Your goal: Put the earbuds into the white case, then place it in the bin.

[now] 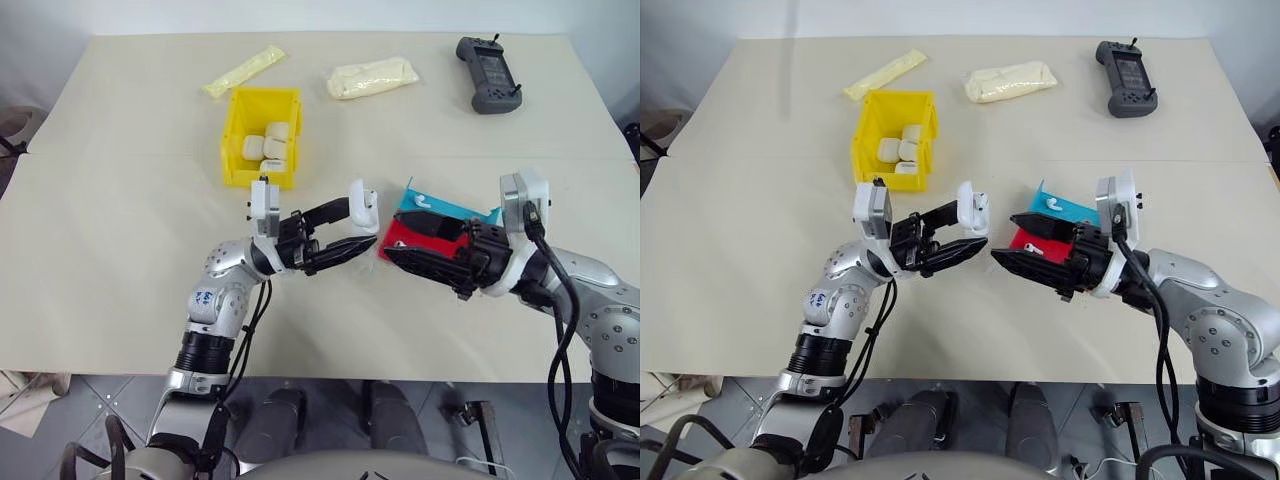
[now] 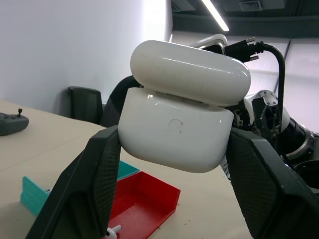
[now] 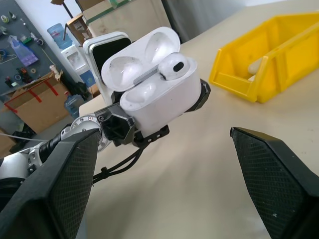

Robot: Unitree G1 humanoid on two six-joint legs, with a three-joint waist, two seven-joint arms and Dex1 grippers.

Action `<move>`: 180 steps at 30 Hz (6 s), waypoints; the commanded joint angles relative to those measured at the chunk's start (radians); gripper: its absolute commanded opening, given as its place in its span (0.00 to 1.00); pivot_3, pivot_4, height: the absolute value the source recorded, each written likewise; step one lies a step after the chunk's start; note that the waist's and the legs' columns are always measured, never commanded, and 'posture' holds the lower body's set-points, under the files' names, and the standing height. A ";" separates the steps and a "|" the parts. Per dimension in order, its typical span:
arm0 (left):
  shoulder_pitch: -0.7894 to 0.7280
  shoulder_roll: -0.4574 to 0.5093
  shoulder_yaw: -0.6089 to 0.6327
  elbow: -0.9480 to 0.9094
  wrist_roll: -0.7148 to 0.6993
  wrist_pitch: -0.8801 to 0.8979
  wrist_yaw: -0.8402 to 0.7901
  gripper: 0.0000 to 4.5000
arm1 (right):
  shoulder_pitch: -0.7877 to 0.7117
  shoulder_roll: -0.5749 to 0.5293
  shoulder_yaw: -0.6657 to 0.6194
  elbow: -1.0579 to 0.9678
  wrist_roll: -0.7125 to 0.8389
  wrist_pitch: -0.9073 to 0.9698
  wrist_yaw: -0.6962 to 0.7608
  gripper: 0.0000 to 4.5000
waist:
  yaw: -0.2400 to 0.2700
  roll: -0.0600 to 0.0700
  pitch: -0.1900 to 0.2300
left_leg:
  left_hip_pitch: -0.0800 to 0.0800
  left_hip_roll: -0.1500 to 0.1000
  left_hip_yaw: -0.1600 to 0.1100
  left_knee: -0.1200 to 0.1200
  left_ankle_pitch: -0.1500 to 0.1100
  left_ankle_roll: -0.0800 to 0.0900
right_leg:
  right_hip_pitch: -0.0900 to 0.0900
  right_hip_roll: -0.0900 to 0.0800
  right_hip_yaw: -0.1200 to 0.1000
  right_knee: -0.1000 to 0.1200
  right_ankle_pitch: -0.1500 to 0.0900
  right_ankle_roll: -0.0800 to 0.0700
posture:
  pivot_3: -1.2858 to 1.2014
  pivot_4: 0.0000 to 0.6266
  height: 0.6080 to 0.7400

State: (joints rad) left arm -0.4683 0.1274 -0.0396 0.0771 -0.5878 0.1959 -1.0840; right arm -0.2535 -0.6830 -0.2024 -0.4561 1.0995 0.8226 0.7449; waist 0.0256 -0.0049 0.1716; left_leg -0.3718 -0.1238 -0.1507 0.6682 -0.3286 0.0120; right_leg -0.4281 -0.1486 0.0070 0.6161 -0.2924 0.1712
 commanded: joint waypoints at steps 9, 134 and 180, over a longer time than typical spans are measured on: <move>0.002 0.003 0.012 -0.048 -0.019 -0.022 -0.008 0.63 | 0.157 -0.056 -0.123 0.111 -0.239 -0.260 0.167 0.96 | 0.004 0.000 0.000 | 0.000 -0.001 0.000 0.001 0.000 0.000 | 0.001 0.000 0.000 0.000 0.000 0.000 | 0.52 0.24 1.00; 0.065 0.057 0.042 -0.128 -0.024 -0.058 0.055 0.63 | -1.082 0.128 0.641 1.707 -1.566 -1.173 0.442 0.37 | -0.056 0.001 0.000 | 0.000 0.000 0.000 -0.001 0.000 0.000 | -0.002 0.000 0.000 0.006 -0.001 -0.001 | 0.52 0.24 1.00; 0.059 0.055 0.039 -0.118 -0.025 -0.054 0.048 0.63 | -1.045 0.061 0.600 1.630 -1.538 -1.270 0.474 0.63 | -0.056 0.001 0.000 | 0.000 0.000 0.001 -0.002 0.000 0.000 | -0.003 -0.001 0.000 0.006 -0.001 -0.001 | 0.52 0.24 1.00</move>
State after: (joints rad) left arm -0.4159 0.1777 -0.0101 0.0067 -0.5981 0.1518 -1.0384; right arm -1.2843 -0.6177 0.3857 1.1804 -0.4148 -0.3956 1.2403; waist -0.0309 -0.0036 0.1712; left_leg -0.3719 -0.1242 -0.1501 0.6666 -0.3283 0.0116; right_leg -0.4311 -0.1492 0.0071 0.6219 -0.2929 0.1701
